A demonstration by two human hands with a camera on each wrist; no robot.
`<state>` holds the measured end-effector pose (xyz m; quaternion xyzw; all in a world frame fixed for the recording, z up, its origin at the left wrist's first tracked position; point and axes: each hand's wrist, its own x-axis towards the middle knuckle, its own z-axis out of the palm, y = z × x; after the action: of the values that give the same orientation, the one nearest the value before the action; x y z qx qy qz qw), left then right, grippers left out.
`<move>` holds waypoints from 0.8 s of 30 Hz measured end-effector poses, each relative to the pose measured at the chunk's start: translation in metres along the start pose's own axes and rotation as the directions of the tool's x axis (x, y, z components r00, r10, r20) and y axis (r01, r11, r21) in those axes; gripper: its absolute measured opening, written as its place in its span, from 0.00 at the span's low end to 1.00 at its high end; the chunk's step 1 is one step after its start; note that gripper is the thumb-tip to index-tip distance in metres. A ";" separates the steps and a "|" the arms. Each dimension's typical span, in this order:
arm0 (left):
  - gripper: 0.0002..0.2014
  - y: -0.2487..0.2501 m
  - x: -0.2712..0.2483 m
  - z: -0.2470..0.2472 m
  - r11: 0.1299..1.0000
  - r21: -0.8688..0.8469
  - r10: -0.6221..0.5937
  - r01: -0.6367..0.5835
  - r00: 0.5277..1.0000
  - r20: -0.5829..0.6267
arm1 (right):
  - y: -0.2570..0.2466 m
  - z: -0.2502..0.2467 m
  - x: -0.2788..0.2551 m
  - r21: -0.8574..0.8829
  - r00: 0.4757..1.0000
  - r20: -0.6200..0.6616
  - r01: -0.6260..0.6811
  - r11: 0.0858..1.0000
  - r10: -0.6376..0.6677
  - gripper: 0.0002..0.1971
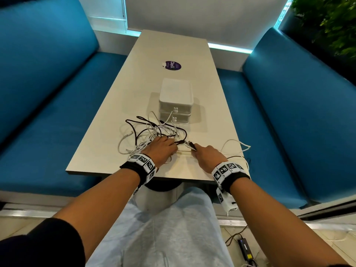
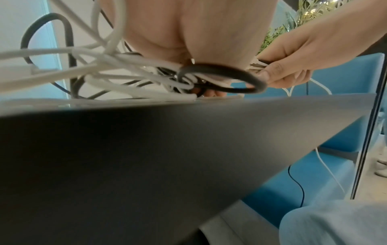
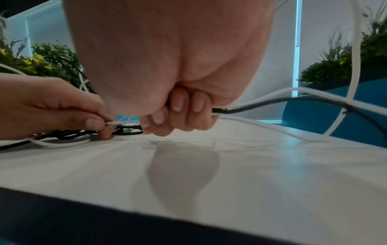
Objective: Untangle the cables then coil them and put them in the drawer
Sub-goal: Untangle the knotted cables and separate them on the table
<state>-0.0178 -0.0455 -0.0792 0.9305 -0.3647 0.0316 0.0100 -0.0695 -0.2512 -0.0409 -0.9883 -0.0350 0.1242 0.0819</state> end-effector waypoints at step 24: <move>0.09 -0.001 -0.001 -0.009 0.985 0.123 -0.093 0.120 0.974 -0.208 | 0.046 -0.016 -0.009 0.028 0.998 0.009 -0.058 0.998 0.057 0.10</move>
<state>-0.0181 -0.0441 -0.0701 0.9394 -0.3081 0.1496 -0.0146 -0.0716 -0.2995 -0.0313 -0.9871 -0.0051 0.1308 0.0921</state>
